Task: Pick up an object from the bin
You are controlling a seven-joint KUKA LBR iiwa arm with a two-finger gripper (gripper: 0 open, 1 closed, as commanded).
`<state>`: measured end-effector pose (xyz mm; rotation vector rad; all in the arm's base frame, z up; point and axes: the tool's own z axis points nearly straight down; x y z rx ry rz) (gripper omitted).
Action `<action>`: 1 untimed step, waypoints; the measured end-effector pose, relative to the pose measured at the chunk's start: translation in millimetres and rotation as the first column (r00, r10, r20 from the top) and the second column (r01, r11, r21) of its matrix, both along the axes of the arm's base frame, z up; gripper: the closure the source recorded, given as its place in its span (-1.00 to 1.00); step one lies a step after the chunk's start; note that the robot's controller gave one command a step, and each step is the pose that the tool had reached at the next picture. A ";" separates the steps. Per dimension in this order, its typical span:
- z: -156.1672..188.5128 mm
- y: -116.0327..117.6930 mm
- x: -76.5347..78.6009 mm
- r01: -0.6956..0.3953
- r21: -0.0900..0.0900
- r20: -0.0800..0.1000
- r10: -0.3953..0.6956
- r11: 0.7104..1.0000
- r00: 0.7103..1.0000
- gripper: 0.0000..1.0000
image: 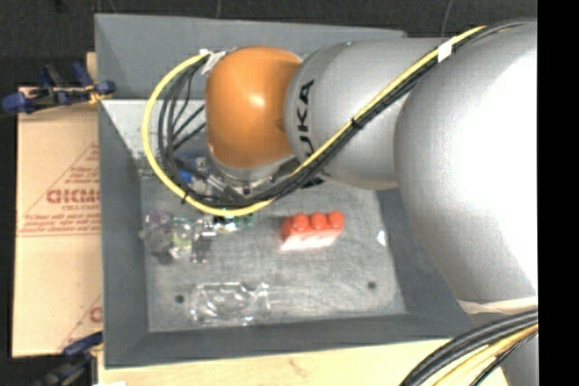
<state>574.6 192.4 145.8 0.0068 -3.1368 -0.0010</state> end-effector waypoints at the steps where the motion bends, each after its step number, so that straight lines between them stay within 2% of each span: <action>1: -72.1 19.3 10.5 -0.216 0.000 0.012 0.216 0.976 0.976 -1.00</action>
Offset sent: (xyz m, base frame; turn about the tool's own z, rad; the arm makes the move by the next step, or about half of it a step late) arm 0.0077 0.0202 -0.0743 -0.2191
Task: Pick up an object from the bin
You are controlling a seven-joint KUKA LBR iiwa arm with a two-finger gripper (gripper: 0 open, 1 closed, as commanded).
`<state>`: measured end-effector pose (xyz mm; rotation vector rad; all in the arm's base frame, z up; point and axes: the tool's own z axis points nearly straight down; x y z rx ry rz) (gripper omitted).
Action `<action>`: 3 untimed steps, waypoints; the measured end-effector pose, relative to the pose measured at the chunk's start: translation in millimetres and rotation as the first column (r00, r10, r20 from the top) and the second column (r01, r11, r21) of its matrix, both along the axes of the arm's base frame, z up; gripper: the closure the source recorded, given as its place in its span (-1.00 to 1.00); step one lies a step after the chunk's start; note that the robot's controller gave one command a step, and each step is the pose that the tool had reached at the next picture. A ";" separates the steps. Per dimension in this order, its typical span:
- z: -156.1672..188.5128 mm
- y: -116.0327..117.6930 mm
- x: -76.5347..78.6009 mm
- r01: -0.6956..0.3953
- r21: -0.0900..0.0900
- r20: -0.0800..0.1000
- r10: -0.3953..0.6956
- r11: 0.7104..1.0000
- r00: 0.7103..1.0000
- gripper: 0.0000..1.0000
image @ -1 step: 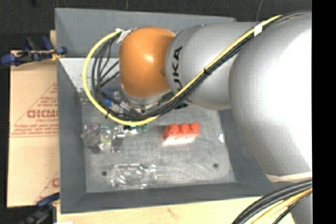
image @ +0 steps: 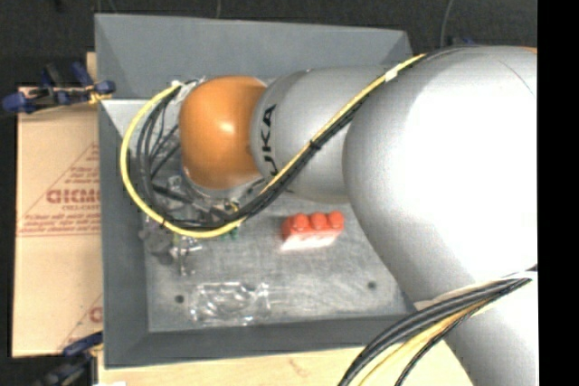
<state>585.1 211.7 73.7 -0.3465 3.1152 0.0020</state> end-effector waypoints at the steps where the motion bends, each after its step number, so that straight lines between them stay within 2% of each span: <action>1: 2.8 1.4 2.1 0.004 0.005 0.007 -0.004 1.000 1.000 1.00; 2: 86.0 -1.6 8.1 0.020 0.003 0.004 -0.020 1.000 1.000 1.00; 3: 195.5 -5.9 27.1 0.004 0.001 0.007 -0.004 1.000 1.000 1.00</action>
Offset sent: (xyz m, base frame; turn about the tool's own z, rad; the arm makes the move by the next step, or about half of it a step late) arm 0.0000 0.0000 0.0000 0.0000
